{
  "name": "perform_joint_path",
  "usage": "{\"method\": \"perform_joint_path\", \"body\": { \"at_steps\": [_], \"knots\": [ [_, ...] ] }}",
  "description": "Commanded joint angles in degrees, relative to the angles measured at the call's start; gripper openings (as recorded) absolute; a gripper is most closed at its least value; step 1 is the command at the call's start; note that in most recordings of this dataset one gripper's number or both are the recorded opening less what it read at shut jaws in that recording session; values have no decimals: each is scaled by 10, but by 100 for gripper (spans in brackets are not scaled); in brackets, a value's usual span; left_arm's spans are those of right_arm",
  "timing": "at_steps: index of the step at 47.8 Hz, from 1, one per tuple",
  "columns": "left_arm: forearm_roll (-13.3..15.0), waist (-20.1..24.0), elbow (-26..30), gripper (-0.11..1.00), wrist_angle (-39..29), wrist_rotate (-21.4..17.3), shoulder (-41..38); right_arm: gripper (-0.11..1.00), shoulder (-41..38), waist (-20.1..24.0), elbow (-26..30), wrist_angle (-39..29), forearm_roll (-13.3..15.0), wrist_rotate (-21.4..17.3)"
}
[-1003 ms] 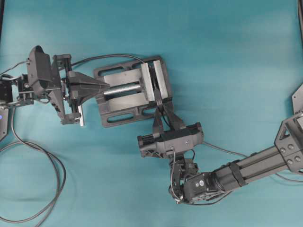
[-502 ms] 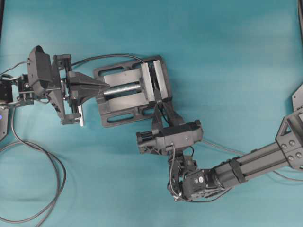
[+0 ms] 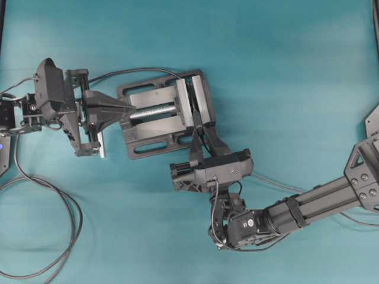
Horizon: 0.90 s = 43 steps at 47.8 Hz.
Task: Insert the USB cable into the fixed female connector.
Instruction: 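Push the USB plug down into the female connector with the right gripper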
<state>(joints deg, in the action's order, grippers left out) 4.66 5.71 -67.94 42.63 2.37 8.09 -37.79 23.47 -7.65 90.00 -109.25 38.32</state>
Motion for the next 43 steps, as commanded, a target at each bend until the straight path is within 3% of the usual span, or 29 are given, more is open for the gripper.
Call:
{"method": "perform_joint_path", "body": {
  "at_steps": [1,20,43],
  "knots": [
    [-2,-2,2,2,4,4,9,22,21,-40,4,5,14,-1],
    [-2,-2,-16,2,6,-1,39,22,14,-69,4,2,33,-1],
    [-2,-2,-24,2,5,-3,46,22,18,-73,3,-20,27,2]
  ]
}}
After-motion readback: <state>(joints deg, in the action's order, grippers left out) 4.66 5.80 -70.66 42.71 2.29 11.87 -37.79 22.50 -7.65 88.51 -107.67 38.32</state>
